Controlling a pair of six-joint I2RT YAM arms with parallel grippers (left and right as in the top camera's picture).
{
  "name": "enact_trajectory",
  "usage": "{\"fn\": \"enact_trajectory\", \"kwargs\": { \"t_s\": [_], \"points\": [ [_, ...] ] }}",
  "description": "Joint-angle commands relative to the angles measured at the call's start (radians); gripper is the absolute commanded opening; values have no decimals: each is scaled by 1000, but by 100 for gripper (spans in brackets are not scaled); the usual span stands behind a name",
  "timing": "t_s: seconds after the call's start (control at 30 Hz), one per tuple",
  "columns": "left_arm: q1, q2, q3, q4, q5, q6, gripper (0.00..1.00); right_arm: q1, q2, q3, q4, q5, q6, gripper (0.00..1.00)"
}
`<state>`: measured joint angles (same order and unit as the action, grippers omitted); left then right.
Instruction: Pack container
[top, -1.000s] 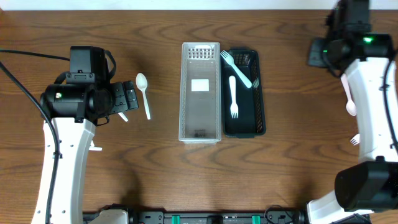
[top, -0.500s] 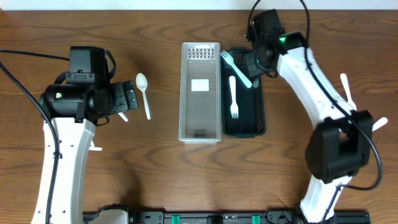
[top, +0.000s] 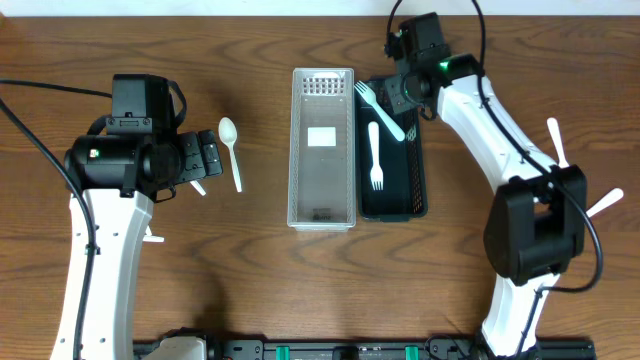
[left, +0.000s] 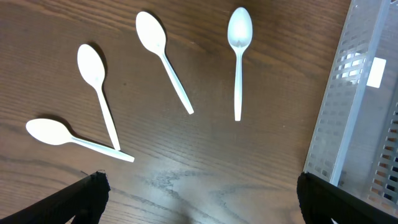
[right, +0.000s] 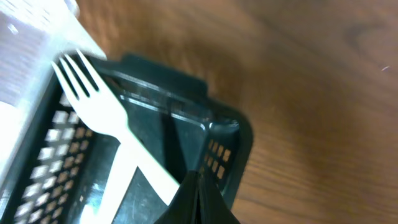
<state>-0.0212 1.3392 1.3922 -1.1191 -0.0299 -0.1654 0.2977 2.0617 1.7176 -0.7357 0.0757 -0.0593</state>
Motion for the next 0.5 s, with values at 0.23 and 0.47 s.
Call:
{"fn": "enact_trajectory", "kwargs": {
  "t_s": [0.23, 0.47],
  "points": [
    [4, 6, 12, -3, -5, -16, 98, 10, 98, 3, -8, -13, -5, 1],
    [4, 6, 12, -2, -5, -16, 98, 9, 121, 2, 2, -32, -5, 1]
  ]
}}
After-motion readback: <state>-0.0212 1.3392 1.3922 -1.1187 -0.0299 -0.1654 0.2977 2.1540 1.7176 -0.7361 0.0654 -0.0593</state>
